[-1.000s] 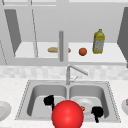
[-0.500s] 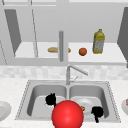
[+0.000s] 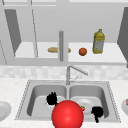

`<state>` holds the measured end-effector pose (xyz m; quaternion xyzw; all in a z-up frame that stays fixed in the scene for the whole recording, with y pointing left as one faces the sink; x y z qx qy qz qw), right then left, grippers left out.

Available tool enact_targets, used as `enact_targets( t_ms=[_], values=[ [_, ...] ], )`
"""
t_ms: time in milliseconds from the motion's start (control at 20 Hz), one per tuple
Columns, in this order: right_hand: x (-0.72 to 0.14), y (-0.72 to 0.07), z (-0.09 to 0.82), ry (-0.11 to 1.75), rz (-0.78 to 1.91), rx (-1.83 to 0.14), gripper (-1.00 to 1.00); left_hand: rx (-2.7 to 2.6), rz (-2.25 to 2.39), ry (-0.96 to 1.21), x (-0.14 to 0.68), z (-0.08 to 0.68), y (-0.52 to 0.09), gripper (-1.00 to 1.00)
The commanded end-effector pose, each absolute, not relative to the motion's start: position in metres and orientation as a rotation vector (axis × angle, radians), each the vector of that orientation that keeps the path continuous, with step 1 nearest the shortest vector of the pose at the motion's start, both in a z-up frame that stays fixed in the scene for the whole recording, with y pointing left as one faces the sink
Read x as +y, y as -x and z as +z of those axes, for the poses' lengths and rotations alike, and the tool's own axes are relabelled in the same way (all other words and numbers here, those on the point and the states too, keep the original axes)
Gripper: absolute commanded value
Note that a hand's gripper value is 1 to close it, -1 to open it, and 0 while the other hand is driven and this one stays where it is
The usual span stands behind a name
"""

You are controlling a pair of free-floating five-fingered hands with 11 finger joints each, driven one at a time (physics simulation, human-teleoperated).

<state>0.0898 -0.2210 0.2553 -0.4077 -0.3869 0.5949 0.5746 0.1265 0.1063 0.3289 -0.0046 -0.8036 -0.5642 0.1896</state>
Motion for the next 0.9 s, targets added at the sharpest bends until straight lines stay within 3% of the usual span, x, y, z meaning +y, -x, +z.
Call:
enact_targets(
  t_ms=[0,850],
  values=[
    [-0.221,-0.090,0.255,0.955,1.394,-0.906,0.00,-2.335,-1.482,-0.114,0.103,0.329,-0.127,-1.00],
    [-0.221,-0.090,0.255,0.955,1.394,-0.906,0.00,-2.389,-1.523,-0.067,0.112,0.351,-0.144,-1.00]
  ],
)
